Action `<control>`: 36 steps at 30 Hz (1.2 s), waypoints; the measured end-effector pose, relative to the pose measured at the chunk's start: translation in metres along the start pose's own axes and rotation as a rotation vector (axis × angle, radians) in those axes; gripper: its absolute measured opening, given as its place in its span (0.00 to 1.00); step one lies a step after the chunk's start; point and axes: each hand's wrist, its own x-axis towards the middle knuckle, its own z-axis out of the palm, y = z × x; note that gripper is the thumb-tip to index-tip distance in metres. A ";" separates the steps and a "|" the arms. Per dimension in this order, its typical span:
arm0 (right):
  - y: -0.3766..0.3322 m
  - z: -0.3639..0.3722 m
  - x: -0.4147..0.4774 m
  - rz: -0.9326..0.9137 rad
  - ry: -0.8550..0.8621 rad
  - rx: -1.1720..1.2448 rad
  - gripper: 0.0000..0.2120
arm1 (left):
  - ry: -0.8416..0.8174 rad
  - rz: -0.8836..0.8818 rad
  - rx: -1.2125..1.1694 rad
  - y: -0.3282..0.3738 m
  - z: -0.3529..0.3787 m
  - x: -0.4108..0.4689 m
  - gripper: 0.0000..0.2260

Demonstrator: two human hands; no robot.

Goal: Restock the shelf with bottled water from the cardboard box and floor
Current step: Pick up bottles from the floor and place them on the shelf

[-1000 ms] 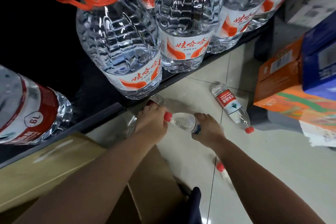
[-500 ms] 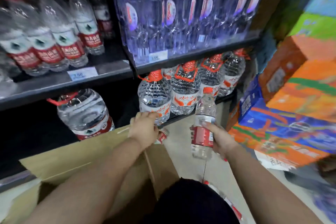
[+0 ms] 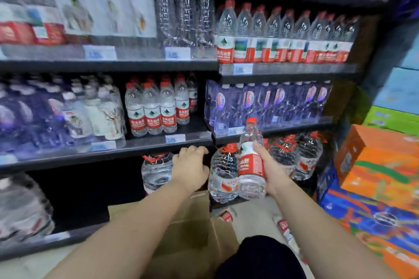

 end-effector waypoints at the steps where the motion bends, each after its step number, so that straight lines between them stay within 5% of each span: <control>1: 0.003 0.011 0.000 0.020 -0.012 -0.008 0.14 | 0.004 -0.013 0.009 -0.008 -0.005 -0.004 0.21; 3: 0.011 0.034 0.004 0.023 -0.030 -0.051 0.12 | 0.005 -0.048 0.029 -0.023 -0.013 -0.009 0.21; 8: 0.025 0.083 0.017 -0.007 -0.044 -0.060 0.32 | 0.010 -0.113 0.066 -0.056 -0.028 -0.011 0.20; 15: 0.024 0.118 0.064 0.066 -0.034 0.144 0.13 | 0.022 -0.173 0.076 -0.084 -0.041 0.017 0.20; 19: 0.017 0.132 0.096 0.107 -0.074 0.072 0.17 | 0.025 -0.173 0.068 -0.095 -0.043 0.054 0.21; 23: -0.010 0.143 0.141 0.015 -0.039 -0.084 0.30 | 0.044 -0.152 0.077 -0.105 -0.043 0.104 0.20; 31: -0.046 0.151 0.254 -0.275 0.014 -0.339 0.17 | 0.104 -0.092 0.166 -0.126 -0.010 0.208 0.19; 36: -0.043 0.149 0.295 -0.308 -0.100 -0.342 0.18 | 0.083 0.015 0.280 -0.137 0.023 0.230 0.20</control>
